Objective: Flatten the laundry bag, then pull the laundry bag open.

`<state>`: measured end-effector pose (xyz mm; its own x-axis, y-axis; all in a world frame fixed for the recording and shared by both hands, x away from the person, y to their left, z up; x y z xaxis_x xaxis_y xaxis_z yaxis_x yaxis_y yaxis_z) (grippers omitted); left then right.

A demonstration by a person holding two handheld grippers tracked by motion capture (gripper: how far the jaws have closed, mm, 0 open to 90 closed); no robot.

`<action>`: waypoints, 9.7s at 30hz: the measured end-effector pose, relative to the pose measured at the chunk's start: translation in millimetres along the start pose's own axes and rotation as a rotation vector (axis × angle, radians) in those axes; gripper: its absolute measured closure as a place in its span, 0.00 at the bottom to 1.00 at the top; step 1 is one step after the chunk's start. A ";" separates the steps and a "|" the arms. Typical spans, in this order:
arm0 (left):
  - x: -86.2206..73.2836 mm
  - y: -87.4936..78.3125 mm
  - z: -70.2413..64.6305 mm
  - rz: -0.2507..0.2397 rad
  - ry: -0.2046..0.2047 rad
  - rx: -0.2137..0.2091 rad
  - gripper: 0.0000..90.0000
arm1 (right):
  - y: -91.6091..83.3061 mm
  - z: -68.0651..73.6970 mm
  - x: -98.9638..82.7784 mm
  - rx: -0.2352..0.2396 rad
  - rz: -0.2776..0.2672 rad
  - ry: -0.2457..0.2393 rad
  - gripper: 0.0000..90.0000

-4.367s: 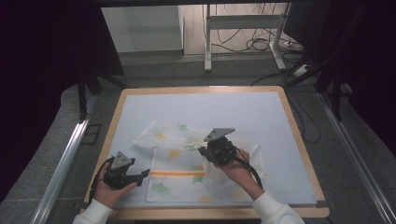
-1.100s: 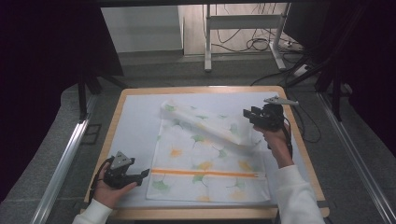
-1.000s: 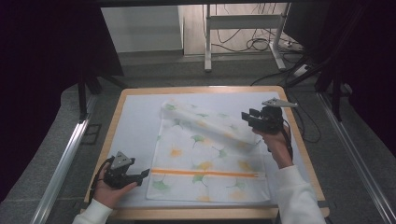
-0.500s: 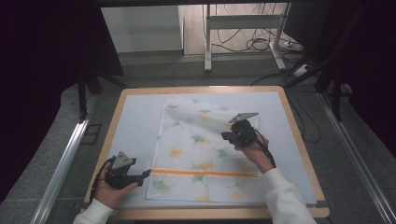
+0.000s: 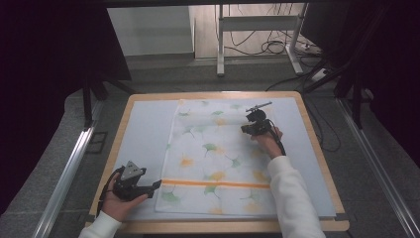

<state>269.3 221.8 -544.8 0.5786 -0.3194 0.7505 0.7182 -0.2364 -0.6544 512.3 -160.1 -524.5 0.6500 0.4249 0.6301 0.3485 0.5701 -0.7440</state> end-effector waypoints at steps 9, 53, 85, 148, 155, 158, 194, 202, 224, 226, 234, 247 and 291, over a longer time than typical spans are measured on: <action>-0.1 -1.3 2.9 -0.008 -0.006 -0.008 0.28 | 5.9 -21.9 -2.4 -0.039 -0.030 0.079 0.99; 8.0 -2.1 -6.7 -0.069 -0.010 -0.027 0.29 | -126.0 103.7 -179.4 0.124 -0.043 -0.092 0.99; 83.4 22.9 -115.1 -0.059 0.226 -0.249 0.36 | -144.6 99.1 -216.0 0.048 -0.014 -0.048 0.99; 154.3 108.5 -276.6 -0.010 0.433 -0.454 0.52 | -139.6 98.1 -218.1 0.061 0.029 -0.036 0.99; 156.0 114.8 -289.2 -0.016 0.466 -0.471 0.56 | -139.3 98.1 -218.1 0.070 0.031 -0.038 0.99; 156.4 115.3 -291.6 -0.022 0.472 -0.475 0.57 | -139.0 98.7 -218.1 0.073 0.032 -0.039 0.99; 155.6 125.9 -309.2 0.015 0.532 -0.478 0.90 | -138.8 97.1 -218.1 0.087 0.032 -0.032 0.99; 157.0 126.2 -312.6 0.028 0.545 -0.475 0.93 | -138.5 96.8 -217.8 0.090 0.032 -0.032 0.99; 155.5 125.3 -307.0 0.040 0.506 -0.488 0.95 | -138.4 94.8 -217.3 0.104 0.033 -0.011 0.99; 155.5 125.6 -306.9 0.038 0.507 -0.491 0.95 | -138.9 93.9 -216.1 0.091 0.031 -0.018 0.99; 154.7 126.0 -306.6 0.029 0.506 -0.496 0.95 | -134.6 75.3 -205.0 0.030 -0.003 0.039 0.99; 152.8 122.9 -304.1 0.043 0.506 -0.477 0.96 | -134.1 69.2 -205.6 0.056 -0.022 0.097 1.00; 148.5 114.9 -291.4 0.040 0.509 -0.476 1.00 | -134.7 67.4 -206.6 0.074 -0.024 0.092 1.00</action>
<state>325.2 -120.2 -535.6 0.2646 -0.6989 0.6645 0.3854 -0.5550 -0.7372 285.6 -277.2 -539.4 0.7021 0.3464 0.6221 0.3164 0.6309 -0.7084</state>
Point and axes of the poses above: each handheld gripper's, and its own axes: y roughly forward along the jaws, x roughly out of its top, z roughly to its left, the point moved 3 cm from there along y, roughly forward along the jaws, and after that the axes turned 12 degrees about x, right-handed, at the moved point
